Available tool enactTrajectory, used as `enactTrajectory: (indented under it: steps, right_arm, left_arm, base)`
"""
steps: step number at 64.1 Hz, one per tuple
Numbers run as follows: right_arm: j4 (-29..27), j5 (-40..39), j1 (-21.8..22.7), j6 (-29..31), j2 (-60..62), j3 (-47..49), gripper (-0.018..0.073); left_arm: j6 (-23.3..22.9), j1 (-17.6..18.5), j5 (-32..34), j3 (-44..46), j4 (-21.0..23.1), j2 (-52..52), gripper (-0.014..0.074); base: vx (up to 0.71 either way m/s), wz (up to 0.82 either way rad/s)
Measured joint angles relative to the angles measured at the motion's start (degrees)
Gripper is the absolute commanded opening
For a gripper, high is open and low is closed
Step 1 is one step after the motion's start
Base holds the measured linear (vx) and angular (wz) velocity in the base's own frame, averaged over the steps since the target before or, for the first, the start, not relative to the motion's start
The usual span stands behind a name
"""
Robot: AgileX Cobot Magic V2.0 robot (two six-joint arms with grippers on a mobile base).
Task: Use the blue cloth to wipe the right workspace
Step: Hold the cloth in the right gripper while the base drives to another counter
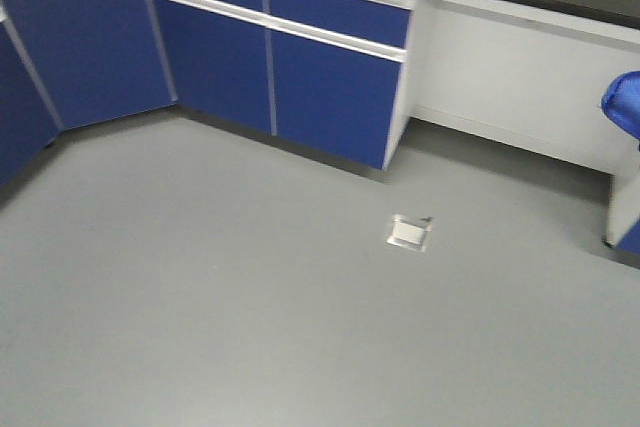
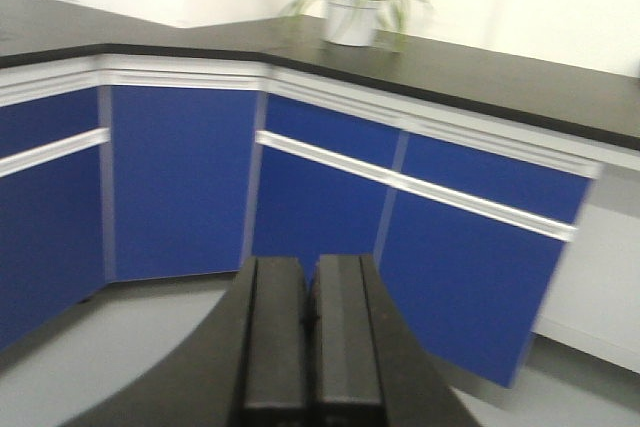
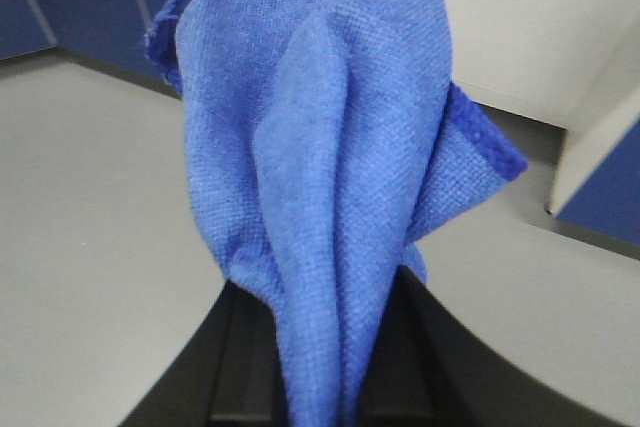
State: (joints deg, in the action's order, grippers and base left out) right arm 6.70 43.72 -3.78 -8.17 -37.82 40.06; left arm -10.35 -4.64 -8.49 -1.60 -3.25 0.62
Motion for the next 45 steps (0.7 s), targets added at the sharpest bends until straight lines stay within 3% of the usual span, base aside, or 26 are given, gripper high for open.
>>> enactTrajectory:
  steps: [45]
  right_arm:
    - [0.0,0.0,0.0,0.0,0.0,0.0,-0.0008]
  left_arm:
    - [0.0,0.0,0.0,0.0,0.0,0.0,-0.0006]
  base:
    - [0.17,-0.64]
